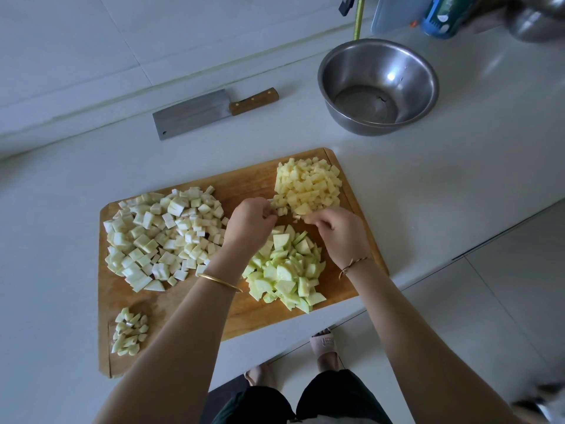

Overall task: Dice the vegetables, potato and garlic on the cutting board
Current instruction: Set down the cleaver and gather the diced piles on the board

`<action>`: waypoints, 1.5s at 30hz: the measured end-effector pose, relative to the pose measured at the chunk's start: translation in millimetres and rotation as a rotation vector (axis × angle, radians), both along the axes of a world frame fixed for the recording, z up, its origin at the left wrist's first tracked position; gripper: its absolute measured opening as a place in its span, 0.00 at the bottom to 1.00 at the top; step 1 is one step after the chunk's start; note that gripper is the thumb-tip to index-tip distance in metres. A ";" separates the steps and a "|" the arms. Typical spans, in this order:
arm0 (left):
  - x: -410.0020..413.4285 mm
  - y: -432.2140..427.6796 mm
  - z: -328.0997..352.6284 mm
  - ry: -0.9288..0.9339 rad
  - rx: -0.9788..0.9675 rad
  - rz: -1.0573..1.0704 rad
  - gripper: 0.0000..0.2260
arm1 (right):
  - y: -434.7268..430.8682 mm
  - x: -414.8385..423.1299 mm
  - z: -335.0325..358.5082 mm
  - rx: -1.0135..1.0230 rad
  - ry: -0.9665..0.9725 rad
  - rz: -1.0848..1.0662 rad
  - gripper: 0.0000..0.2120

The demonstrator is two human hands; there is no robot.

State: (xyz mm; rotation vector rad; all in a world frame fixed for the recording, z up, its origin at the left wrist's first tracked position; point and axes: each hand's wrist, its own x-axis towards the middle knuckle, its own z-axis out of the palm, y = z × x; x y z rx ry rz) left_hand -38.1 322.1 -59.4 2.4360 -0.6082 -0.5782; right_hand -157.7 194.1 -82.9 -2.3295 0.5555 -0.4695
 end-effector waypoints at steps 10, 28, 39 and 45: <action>9.6 -18.5 -9.1 -0.089 0.076 -0.027 0.05 | 12.6 9.1 -6.4 -0.197 0.241 0.131 0.18; 18.9 -19.2 -4.0 -0.013 -0.028 0.043 0.10 | 1.2 4.6 3.2 0.121 0.139 -0.036 0.15; 23.5 -2.5 -0.6 0.003 -0.092 0.107 0.07 | 13.1 12.7 14.2 0.269 0.114 0.055 0.15; 21.8 3.7 10.9 0.044 -0.153 0.157 0.10 | 11.2 21.0 9.9 0.266 0.147 0.071 0.14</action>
